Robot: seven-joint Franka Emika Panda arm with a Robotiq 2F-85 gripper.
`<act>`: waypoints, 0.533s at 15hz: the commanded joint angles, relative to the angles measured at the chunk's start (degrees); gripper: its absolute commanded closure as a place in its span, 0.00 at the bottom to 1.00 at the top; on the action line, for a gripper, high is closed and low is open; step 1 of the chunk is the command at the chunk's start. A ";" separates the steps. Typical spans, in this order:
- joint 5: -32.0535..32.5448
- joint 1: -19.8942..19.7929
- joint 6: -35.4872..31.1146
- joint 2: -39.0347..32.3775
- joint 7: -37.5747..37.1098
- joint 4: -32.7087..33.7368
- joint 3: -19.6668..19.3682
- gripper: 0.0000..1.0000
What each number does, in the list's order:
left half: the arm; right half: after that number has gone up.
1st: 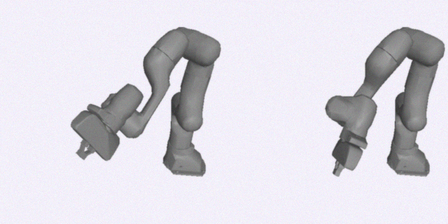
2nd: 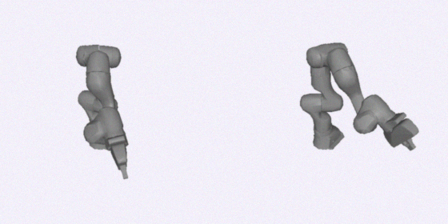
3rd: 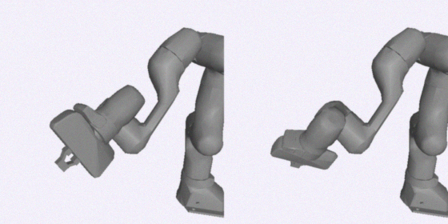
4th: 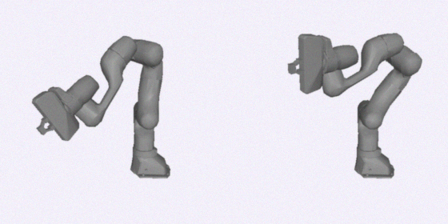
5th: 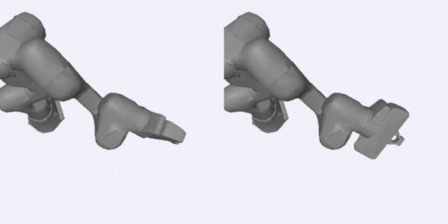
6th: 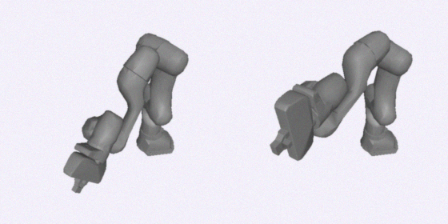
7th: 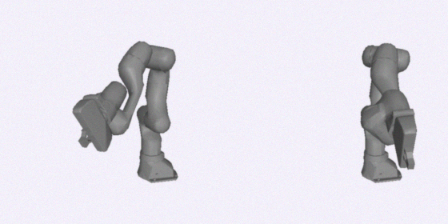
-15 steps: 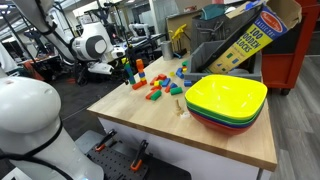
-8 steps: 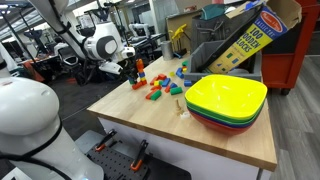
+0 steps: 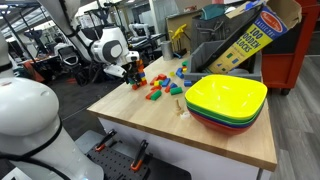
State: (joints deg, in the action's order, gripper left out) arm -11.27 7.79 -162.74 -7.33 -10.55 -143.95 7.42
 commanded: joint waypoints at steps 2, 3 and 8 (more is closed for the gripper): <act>-0.86 -0.99 -0.95 -1.04 -0.18 0.24 -0.30 0.34; -0.86 -1.06 -1.02 -1.06 -0.28 0.12 -0.29 0.42; 1.33 -0.84 -0.22 0.63 -1.18 -1.49 -1.26 0.80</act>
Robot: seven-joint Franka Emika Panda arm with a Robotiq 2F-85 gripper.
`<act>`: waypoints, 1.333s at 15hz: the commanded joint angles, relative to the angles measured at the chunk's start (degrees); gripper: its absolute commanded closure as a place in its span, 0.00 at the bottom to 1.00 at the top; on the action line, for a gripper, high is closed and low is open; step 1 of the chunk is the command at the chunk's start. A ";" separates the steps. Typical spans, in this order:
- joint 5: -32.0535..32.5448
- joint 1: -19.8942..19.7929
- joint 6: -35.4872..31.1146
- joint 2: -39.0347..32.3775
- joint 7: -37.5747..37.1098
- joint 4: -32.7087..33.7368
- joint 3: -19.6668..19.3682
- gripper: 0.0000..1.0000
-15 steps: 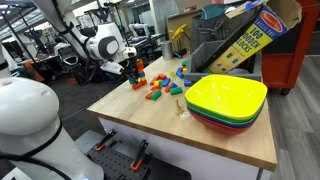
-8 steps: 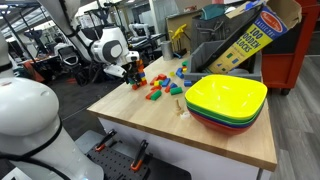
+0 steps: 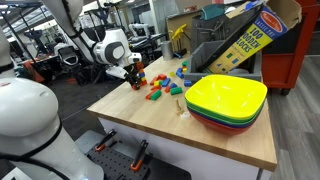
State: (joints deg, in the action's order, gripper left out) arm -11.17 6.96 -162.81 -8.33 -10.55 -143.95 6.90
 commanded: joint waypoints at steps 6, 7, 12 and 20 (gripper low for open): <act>12.77 -0.94 4.20 8.11 -4.62 -7.12 -6.31 0.91; 15.48 -1.45 6.29 9.43 -5.42 -7.88 -7.02 0.91; 23.86 -3.40 19.05 15.66 -6.64 -9.00 -5.70 0.91; 28.80 -2.04 39.18 20.01 -6.17 -6.01 1.85 0.91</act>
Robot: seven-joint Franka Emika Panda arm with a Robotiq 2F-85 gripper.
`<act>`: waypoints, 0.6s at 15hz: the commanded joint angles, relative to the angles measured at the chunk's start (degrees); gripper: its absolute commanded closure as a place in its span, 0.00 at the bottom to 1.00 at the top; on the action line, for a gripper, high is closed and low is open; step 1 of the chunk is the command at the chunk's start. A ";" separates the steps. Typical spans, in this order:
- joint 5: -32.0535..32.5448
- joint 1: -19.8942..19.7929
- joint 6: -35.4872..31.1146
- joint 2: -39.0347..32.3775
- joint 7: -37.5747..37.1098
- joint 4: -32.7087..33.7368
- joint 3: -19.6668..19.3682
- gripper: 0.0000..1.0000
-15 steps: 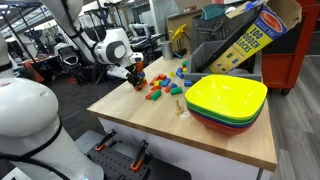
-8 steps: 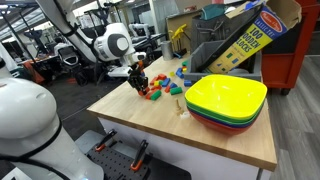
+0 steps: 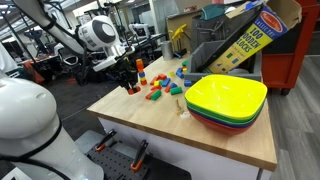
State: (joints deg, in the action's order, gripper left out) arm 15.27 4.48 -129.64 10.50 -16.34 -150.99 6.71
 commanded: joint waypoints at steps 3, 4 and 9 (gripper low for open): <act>4.14 1.31 10.28 -0.02 -0.10 2.46 4.00 0.91; 4.44 1.61 10.70 -0.51 0.04 2.87 4.52 0.91; 7.26 3.35 11.20 -1.71 -0.55 3.39 6.55 0.91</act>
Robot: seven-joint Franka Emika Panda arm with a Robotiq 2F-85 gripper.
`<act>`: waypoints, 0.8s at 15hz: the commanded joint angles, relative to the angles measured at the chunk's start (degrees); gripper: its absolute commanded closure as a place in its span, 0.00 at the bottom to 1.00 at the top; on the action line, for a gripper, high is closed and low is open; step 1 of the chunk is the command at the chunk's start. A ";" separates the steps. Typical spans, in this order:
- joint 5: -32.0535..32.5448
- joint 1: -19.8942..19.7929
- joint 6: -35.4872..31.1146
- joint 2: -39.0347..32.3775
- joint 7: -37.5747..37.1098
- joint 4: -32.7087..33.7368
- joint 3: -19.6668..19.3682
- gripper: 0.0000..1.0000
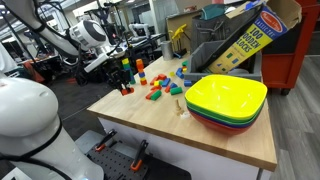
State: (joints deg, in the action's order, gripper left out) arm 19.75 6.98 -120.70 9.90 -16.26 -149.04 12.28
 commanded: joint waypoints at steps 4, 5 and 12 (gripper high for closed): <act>9.63 1.99 3.73 -2.13 -1.78 1.37 2.79 0.91; 11.02 2.32 4.10 -2.50 -1.99 1.47 3.24 0.91; 16.17 4.96 5.48 -4.55 -2.81 2.21 4.51 0.91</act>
State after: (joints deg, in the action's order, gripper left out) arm 33.92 10.95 -117.74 6.64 -17.88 -148.50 16.35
